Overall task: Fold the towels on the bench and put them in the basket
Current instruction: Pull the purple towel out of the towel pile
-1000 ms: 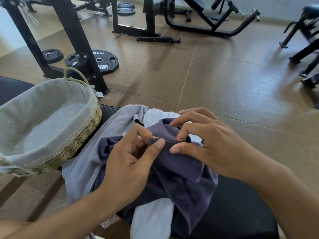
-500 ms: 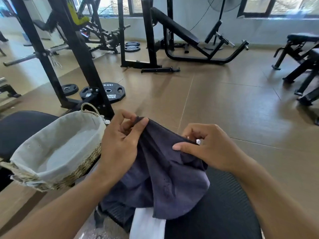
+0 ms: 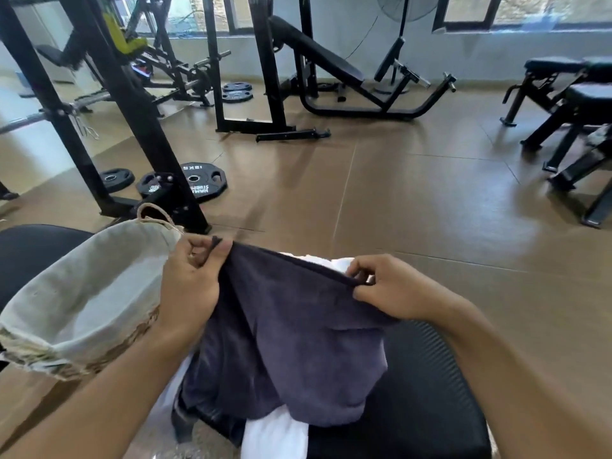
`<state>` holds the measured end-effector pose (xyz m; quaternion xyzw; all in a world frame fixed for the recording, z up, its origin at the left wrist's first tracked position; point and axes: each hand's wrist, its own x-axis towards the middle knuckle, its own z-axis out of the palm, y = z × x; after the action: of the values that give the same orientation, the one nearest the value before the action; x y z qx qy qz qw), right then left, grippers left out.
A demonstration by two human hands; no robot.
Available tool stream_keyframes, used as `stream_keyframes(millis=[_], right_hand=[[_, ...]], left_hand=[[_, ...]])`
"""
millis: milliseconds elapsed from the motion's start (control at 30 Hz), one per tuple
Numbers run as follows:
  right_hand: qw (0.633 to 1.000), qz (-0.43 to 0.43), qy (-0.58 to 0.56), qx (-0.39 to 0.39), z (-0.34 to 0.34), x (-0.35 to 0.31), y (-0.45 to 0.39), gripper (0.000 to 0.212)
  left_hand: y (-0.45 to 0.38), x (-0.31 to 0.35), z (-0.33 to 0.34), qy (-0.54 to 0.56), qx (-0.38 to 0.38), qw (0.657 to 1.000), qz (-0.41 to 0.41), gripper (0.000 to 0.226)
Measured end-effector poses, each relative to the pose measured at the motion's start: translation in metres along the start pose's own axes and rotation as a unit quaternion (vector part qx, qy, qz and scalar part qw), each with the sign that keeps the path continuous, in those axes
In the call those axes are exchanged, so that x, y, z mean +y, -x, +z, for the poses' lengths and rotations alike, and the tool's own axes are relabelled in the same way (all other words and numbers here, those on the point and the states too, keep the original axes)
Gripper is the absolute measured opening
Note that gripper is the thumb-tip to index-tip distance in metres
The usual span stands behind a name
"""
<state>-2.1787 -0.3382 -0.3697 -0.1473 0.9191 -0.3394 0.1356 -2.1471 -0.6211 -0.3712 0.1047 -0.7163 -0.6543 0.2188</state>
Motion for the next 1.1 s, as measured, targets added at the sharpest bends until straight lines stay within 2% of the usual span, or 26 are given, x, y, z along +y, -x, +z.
stream_keyframes(millis=[100,200,367,533,600,733,900,1033,1100], right_hand=[[0.997,0.039,0.031,-0.057,0.014,0.018,-0.015,0.024],[0.997,0.037,0.023,-0.064,0.014,0.021,-0.023,0.027],[0.996,0.022,0.010,-0.087,0.009,0.025,-0.031,0.029],[0.994,0.025,0.023,-0.103,0.004,0.036,-0.033,0.038],[0.996,0.015,-0.016,-0.083,0.004,0.034,-0.032,0.038],[0.999,0.003,-0.040,-0.028,0.005,0.032,-0.033,0.024],[0.998,0.037,-0.011,-0.058,0.002,0.037,-0.029,0.018],[0.995,0.052,-0.088,0.018,-0.002,0.040,-0.028,0.015],[0.991,0.064,-0.111,0.048,-0.006,0.040,-0.027,0.015]], left_hand=[[0.000,-0.040,-0.004,-0.007,0.015,0.998,-0.057,0.019],[-0.008,-0.061,-0.010,0.019,0.013,0.995,-0.097,0.018],[-0.030,-0.064,-0.018,0.030,0.009,0.997,-0.070,0.013],[-0.037,-0.074,-0.018,0.036,-0.003,0.994,-0.108,0.012],[-0.038,-0.075,-0.016,0.049,-0.004,0.992,-0.118,0.015],[-0.040,-0.076,-0.016,0.065,0.004,0.990,-0.128,0.015],[-0.038,-0.074,-0.022,0.064,0.004,0.989,-0.134,0.015],[-0.037,-0.070,-0.031,0.056,-0.015,0.991,-0.117,0.027],[-0.037,-0.070,-0.032,0.050,-0.029,0.993,-0.106,0.019]])
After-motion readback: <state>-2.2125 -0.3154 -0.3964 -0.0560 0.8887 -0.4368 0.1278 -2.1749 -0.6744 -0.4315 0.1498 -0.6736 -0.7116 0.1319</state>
